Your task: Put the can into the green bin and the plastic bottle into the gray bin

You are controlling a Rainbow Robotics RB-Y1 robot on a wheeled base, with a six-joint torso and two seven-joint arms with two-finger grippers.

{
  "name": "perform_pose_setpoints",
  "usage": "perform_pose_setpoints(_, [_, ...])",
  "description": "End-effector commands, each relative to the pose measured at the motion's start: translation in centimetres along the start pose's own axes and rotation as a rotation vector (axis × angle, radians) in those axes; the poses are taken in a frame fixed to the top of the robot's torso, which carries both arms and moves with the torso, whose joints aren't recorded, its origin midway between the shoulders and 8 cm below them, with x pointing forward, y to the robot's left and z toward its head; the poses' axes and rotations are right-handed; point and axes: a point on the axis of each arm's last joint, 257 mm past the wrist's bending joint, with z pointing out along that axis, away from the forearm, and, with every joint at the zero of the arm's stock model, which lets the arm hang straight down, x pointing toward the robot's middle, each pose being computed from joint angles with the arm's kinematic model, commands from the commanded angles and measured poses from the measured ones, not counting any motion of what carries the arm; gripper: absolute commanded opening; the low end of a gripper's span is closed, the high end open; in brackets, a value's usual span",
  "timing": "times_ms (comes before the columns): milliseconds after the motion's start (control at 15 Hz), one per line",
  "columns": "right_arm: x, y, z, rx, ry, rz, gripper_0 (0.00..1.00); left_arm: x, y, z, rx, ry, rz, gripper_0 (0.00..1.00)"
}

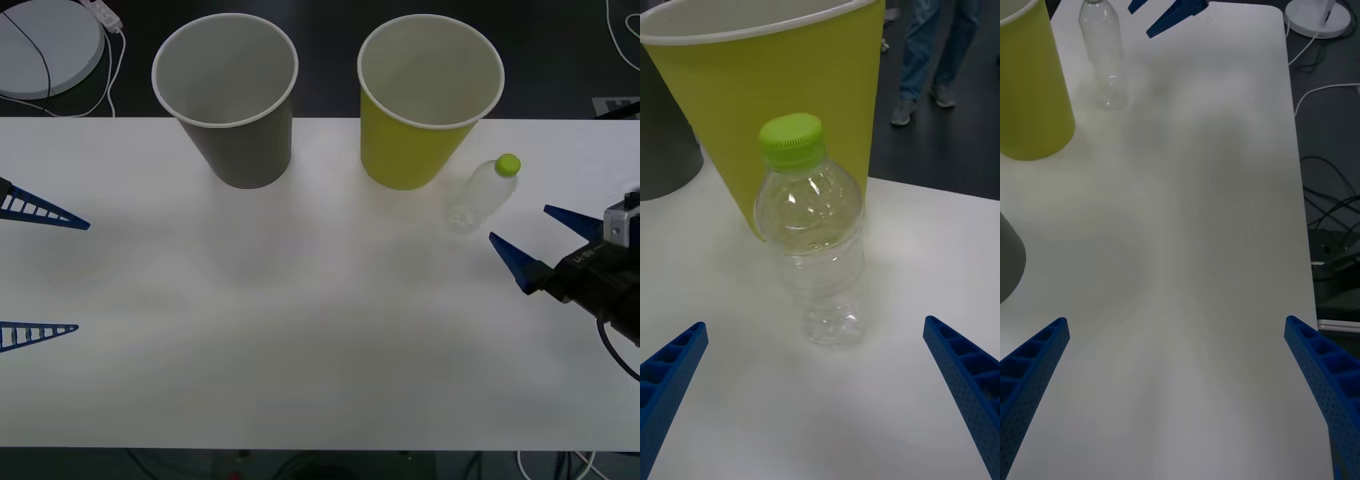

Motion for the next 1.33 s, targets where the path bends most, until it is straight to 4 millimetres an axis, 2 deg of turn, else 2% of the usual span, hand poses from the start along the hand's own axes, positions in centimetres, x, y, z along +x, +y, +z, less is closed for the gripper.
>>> perform_pose_setpoints(67, [-0.5, 0.0, 1.3, 0.002, -0.019, -0.020, 1.00, 0.0, 0.0, 0.0, 0.000, 0.000, 0.000, 1.00])
perform_pose_setpoints(467, [-0.5, -1.0, 3.1, 0.019, -0.026, -0.056, 1.00, 0.0, 0.0, 0.0, 0.000, 0.000, 0.000, 1.00])
perform_pose_setpoints(1333, [-1.1, -0.8, 7.7, 0.012, -0.046, -0.049, 1.00, 0.0, 0.0, 0.0, 0.000, 0.000, 0.000, 1.00])
